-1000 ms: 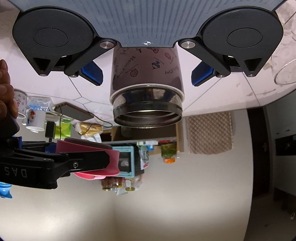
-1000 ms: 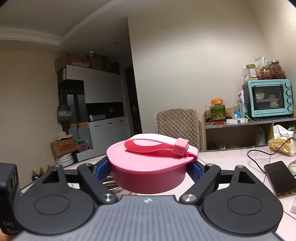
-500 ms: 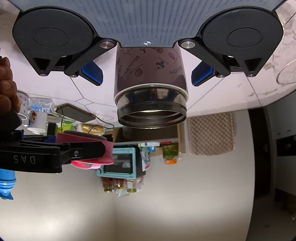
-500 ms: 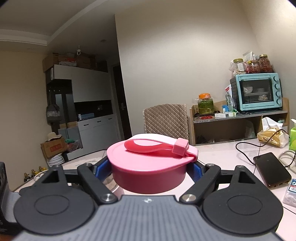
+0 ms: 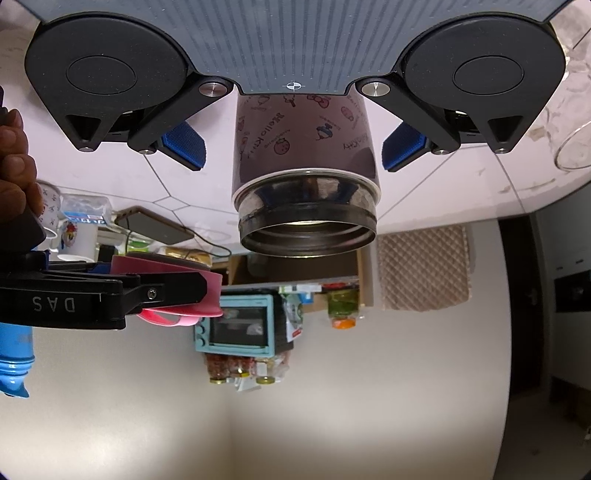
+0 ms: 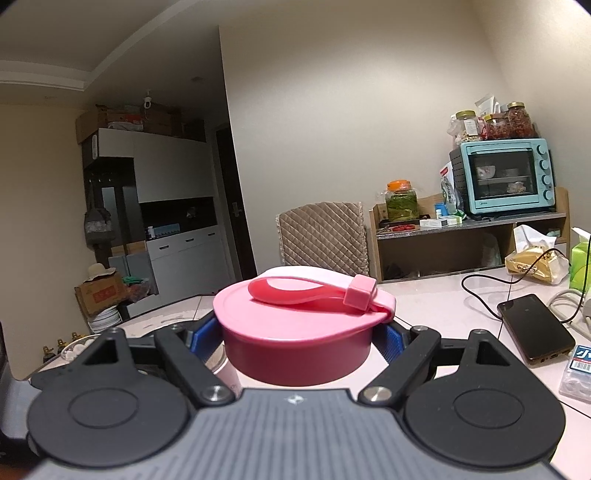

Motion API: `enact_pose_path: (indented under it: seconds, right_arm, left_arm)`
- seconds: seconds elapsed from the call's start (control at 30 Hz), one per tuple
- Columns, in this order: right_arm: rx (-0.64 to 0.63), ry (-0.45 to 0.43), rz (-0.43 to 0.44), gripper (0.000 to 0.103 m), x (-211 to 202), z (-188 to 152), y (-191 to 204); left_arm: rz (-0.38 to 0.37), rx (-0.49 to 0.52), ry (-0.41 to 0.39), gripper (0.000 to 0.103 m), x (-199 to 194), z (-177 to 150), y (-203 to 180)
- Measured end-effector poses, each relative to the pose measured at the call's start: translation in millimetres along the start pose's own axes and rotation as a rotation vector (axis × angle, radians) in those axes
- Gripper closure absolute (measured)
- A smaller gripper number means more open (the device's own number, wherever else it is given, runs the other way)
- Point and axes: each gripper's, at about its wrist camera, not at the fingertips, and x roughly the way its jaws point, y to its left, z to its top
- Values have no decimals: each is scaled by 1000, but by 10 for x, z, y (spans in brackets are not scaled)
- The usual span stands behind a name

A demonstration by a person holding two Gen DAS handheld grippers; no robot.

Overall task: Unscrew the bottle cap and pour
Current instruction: 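Carry the pink cap away from the bottle mouth with the right gripper, then lower the pink cap toward the table with the right gripper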

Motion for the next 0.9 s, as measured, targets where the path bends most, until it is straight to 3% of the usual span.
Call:
enact_pose_path:
  seconds: [0.9]
  right_arm:
    - [-2,83,-63,18,116,-202,-37]
  left_arm:
    - [-16,-5,34,0,33,-46,18]
